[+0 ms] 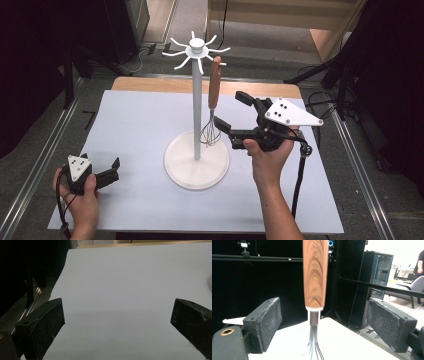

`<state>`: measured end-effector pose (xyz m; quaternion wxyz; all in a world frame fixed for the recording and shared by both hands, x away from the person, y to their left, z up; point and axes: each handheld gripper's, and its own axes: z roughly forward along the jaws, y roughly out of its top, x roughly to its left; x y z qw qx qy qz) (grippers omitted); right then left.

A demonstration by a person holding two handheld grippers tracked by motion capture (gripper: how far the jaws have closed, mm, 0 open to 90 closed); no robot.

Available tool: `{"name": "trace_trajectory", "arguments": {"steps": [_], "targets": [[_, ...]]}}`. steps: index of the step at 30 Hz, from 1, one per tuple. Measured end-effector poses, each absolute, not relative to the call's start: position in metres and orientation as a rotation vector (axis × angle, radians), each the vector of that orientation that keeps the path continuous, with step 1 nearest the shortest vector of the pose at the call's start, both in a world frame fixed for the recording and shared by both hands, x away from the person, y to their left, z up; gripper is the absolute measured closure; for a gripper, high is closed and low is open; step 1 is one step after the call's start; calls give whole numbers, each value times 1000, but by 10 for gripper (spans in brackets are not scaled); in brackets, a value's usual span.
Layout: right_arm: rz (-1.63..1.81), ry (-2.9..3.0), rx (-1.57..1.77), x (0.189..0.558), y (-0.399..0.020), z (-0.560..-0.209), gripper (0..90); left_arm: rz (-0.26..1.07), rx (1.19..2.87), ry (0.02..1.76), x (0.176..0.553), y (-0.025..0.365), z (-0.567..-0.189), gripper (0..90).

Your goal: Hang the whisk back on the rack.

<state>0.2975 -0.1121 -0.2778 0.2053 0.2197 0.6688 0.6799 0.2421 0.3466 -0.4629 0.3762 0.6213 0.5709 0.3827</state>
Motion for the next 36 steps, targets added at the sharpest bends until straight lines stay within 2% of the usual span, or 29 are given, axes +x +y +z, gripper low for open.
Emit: {"name": "trace_trajectory", "arguments": {"steps": [9,18,36], "targets": [[1834,1844,676,297,-129,-302,136,980,1594,1461,242,346,-463,0],[1691,1837,777,303,-150,-344,139,982,1596,1460,242,346,-463,0],[1473,1888,1035,322,-189,-458,147,985,1594,1461,242,346,-463,0]]}}
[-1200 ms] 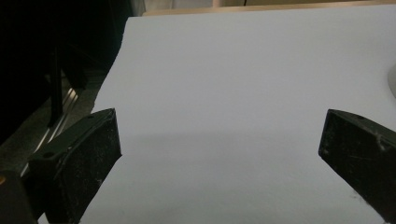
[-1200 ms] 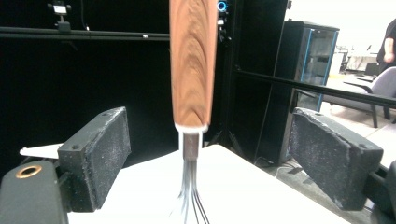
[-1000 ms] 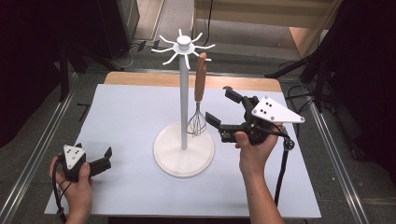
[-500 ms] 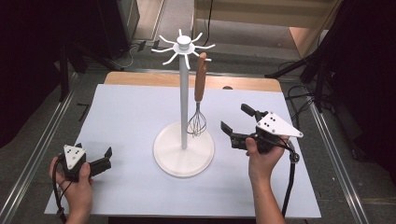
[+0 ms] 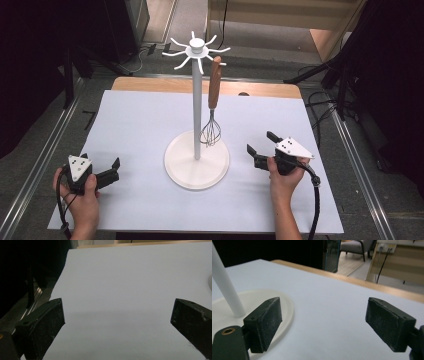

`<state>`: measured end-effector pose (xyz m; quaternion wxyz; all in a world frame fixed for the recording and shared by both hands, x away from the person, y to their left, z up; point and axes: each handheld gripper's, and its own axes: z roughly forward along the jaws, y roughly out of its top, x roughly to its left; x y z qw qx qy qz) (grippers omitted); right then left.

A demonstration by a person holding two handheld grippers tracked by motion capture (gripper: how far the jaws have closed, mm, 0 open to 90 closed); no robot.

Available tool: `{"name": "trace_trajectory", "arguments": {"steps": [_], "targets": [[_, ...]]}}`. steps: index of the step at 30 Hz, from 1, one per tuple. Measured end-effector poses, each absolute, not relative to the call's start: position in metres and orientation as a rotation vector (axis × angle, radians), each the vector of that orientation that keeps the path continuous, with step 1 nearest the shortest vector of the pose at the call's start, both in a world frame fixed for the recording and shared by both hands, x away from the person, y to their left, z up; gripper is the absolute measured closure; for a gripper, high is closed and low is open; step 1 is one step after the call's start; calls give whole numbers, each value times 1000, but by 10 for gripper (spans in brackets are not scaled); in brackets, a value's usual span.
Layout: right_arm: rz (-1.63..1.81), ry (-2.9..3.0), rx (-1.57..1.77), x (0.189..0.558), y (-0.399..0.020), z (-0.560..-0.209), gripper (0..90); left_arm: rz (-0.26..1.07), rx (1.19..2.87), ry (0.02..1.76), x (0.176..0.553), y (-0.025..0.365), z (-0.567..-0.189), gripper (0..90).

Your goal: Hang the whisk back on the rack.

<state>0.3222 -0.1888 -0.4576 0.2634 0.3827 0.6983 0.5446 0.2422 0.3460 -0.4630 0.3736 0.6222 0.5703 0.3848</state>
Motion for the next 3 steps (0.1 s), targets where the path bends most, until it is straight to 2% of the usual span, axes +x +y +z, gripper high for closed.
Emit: {"name": "trace_trajectory", "arguments": {"steps": [3], "targets": [[1458,1871,1064,323,-192,-465,157,986,1593,1461,242,346,-463,0]]}}
